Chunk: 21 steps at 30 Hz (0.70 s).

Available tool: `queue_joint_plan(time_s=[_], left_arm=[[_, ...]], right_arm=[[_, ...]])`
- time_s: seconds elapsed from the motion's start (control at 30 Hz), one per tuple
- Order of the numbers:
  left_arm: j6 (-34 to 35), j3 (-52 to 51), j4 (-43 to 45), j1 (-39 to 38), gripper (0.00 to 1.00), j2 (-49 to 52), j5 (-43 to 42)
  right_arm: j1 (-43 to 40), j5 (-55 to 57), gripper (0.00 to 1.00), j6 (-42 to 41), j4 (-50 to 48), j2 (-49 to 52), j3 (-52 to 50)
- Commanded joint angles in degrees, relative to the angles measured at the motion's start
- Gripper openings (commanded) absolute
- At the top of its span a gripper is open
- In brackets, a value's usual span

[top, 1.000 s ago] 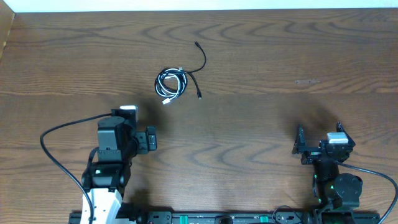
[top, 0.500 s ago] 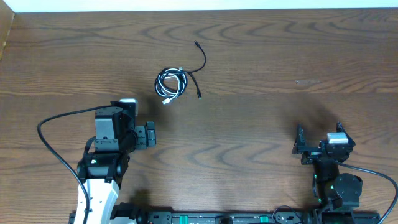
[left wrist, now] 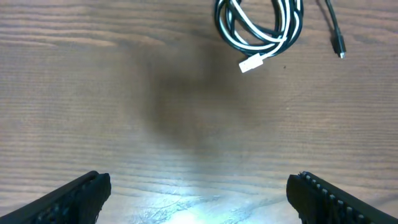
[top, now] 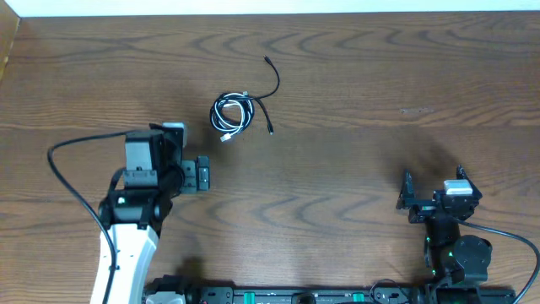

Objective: Untangle cables
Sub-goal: 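Move the left gripper forward toward the black-and-white cable coil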

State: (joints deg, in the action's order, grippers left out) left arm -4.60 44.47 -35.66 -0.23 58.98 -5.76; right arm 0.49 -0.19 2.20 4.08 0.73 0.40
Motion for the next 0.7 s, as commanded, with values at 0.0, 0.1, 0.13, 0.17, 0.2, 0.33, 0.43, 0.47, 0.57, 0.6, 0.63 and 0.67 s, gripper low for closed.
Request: queue_joint_plan(time_s=[0.0,0.1,0.13,0.17,0.2,0.33,0.43,0.47,0.57,0.6,0.63,0.67], left_arm=[[-1.0,3.0,-0.4,-0.1,0.96,3.1,-2.4],[-1.0,4.0,-0.4,-0.1,0.96,5.0,-2.9],[-1.0,4.3,-0.4,-0.1,0.96,5.6,-2.9],[-1.0,4.5,-0.4,-0.1,0.96,6.0,-2.9],[-1.0,4.7,-0.4,-0.1,0.96,6.4,-2.9],[-2.5,5.3,-0.3,-0.1,0.96,7.6,-5.6],[-2.5,5.3,-0.3,-0.1,0.96,8.0,-5.8],[-2.5,5.3,-0.3,-0.1,0.96,8.1,-5.8],[-2.5,5.3,-0.3,-0.1,0.96,8.2,-5.7],[-2.5,5.3,-0.3,-0.1,0.96,8.2,-5.4],[-2.5,5.3,-0.3,-0.1,0.96,8.2,-5.1],[-2.5,5.3,-0.3,-0.1,0.96,8.2,-5.1]], right_arm=[[0.3,0.5,0.99,0.6,0.3,-0.1,-0.1],[0.3,0.5,0.99,0.6,0.3,-0.1,-0.1],[0.3,0.5,0.99,0.6,0.3,-0.1,-0.1],[0.3,0.5,0.99,0.6,0.3,-0.1,-0.1],[0.3,0.5,0.99,0.7,0.3,-0.1,-0.1],[0.3,0.5,0.99,0.6,0.3,-0.1,-0.1],[0.3,0.5,0.99,0.7,0.3,-0.1,-0.1],[0.3,0.5,0.99,0.6,0.3,-0.1,-0.1],[0.3,0.5,0.99,0.6,0.3,-0.1,-0.1],[0.3,0.5,0.99,0.7,0.3,-0.1,-0.1],[0.3,0.5,0.99,0.7,0.3,-0.1,-0.1],[0.3,0.5,0.99,0.6,0.3,-0.1,-0.1]])
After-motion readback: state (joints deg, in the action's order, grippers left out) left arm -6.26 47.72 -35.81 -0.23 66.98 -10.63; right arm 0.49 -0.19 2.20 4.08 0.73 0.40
